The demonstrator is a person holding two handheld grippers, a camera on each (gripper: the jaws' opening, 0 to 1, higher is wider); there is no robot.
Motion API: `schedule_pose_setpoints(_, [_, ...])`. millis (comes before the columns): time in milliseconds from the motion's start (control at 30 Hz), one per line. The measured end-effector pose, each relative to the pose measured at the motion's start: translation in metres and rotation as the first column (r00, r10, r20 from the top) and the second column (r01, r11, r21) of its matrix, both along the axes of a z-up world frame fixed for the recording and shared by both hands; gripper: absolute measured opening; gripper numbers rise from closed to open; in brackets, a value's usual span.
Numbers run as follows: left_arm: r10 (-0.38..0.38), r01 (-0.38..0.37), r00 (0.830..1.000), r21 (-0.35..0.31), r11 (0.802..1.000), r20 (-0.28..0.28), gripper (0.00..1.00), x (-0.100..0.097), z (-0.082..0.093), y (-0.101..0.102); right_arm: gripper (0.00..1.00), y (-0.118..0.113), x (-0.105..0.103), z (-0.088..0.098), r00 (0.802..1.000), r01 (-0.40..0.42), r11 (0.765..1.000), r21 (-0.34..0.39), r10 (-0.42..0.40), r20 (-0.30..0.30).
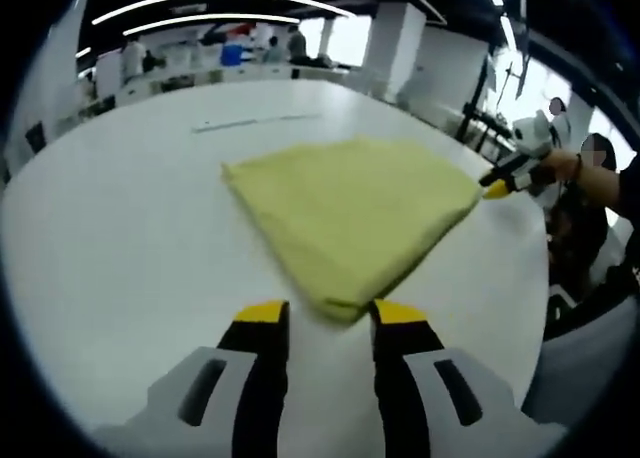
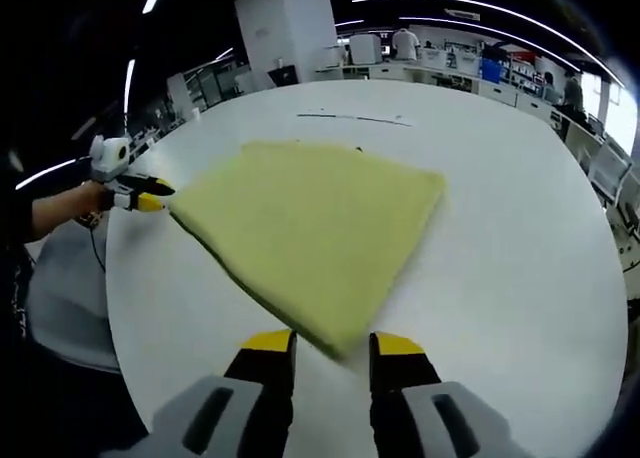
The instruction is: Fold the garment on the visible template until the final outline fits inside the template.
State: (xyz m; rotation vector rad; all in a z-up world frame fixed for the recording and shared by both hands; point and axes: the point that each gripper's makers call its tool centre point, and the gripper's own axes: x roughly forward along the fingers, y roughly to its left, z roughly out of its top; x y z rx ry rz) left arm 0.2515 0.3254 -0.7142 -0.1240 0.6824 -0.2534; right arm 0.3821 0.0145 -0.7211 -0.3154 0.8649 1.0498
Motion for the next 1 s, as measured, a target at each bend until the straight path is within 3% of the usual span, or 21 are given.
schedule_pose_setpoints(367, [0.004,-0.004,1.0,-0.048,0.999,-0.006,0.11,-0.0001,-0.0074,-0.0065,0.16,0.0018,0.0017,-0.0001,1.0,0.002,1.0,0.007,-0.002,0.009])
schedule_pose_setpoints(633, [-0.003,0.003,1.0,-0.045,0.999,0.001,0.01,-0.0013,-0.0077,-0.0063,0.11,0.0005,0.0039,-0.0009,1.0,0.007,1.0,0.01,-0.007,0.01])
schedule_pose_setpoints(1000, [-0.046,0.046,0.999,0.03,0.998,0.004,0.0,-0.0027,-0.0036,0.0016,0.01,0.0002,0.0046,0.001,1.0,0.006,1.0,0.021,-0.006,0.006])
